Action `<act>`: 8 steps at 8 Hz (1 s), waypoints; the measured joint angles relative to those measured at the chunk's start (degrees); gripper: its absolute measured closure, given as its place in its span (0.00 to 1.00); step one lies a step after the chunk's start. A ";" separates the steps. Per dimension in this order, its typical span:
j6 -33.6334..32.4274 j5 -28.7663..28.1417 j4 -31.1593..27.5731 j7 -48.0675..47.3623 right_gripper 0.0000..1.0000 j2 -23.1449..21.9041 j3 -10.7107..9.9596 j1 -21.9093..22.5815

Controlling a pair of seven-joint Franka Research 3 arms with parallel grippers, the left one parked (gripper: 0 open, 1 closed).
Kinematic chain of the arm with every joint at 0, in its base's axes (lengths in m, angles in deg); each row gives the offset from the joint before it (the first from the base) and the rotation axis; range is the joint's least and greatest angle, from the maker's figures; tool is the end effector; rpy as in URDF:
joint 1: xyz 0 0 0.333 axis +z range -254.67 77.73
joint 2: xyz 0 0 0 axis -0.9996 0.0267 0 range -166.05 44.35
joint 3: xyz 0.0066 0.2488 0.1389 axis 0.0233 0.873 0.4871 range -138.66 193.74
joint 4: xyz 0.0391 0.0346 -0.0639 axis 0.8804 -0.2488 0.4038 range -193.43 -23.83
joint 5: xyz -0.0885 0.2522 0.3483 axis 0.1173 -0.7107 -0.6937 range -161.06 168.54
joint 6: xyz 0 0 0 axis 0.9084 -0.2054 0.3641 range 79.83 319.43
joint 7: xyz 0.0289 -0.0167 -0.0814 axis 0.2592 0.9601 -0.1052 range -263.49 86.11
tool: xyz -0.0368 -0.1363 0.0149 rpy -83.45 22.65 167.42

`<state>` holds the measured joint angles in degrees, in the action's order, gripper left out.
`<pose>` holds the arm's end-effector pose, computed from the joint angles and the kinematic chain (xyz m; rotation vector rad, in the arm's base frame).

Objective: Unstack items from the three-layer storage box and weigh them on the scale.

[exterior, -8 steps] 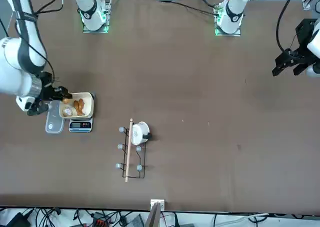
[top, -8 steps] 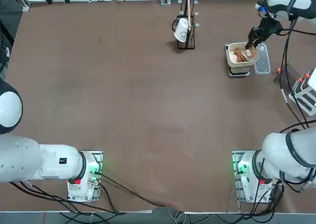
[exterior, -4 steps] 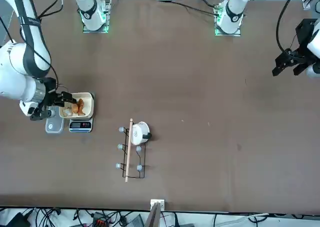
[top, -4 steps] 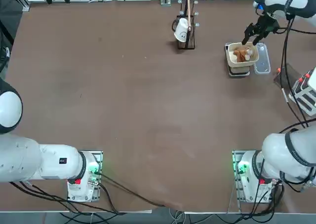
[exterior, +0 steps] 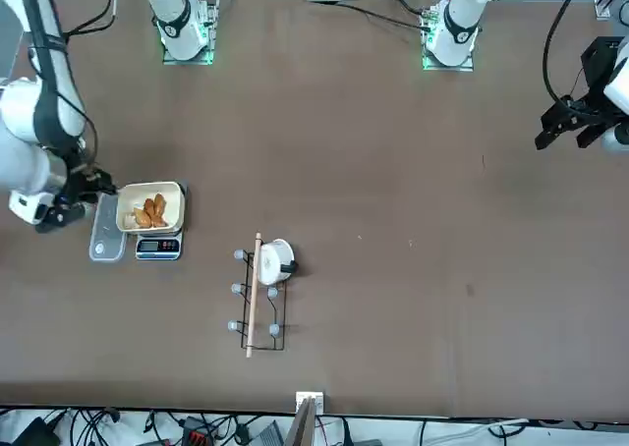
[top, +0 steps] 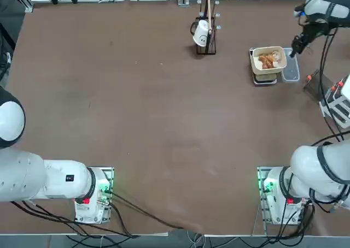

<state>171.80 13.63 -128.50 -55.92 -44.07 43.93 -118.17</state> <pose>0.5930 -0.1543 0.2315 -3.0466 -0.6624 0.2922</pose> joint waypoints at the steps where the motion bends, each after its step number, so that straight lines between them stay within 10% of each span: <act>1: -0.29 1.61 -0.10 6.38 0.81 0.21 -0.12 -2.17; 2: -0.51 4.48 -0.47 9.46 0.98 0.79 -0.16 -3.32; 8: 12.98 11.57 -7.64 10.31 0.98 6.18 -0.16 -7.30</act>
<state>184.78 25.21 -136.14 -45.61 -37.89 43.76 -125.47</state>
